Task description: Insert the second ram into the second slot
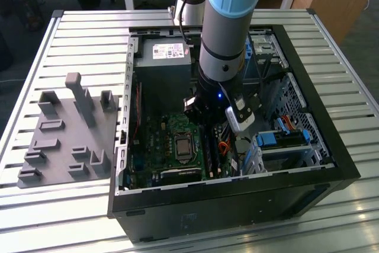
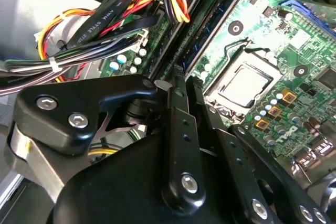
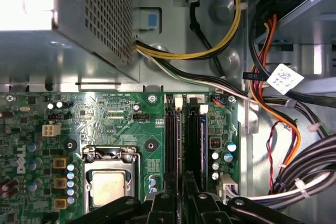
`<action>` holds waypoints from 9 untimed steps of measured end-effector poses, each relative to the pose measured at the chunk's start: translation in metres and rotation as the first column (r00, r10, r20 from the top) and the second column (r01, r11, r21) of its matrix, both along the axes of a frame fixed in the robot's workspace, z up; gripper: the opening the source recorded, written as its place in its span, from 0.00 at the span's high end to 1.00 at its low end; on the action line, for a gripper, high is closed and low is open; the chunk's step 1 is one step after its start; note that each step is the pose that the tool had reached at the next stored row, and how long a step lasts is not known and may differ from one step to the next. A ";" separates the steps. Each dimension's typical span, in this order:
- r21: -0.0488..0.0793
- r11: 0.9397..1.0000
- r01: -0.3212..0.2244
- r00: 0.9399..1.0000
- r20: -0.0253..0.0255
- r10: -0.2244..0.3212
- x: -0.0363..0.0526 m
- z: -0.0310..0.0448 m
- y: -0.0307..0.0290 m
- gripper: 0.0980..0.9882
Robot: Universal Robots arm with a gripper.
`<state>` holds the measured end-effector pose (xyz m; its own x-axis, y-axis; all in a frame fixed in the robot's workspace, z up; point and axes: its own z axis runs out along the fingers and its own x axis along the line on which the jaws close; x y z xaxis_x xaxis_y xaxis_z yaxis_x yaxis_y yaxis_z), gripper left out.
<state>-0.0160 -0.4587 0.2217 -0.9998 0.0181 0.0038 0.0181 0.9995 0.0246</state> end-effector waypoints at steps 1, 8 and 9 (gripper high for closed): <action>0.000 1.000 0.000 1.000 0.000 0.000 0.0000 0.0019 0.0000 0.88; 0.000 1.000 0.000 1.000 -0.001 0.000 0.0000 0.0094 0.0000 0.96; 0.000 1.000 0.000 1.000 -0.001 0.000 0.0000 0.0094 0.0000 0.96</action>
<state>-0.0160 -0.4586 0.2311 -0.9998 0.0181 0.0044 0.0182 0.9995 0.0246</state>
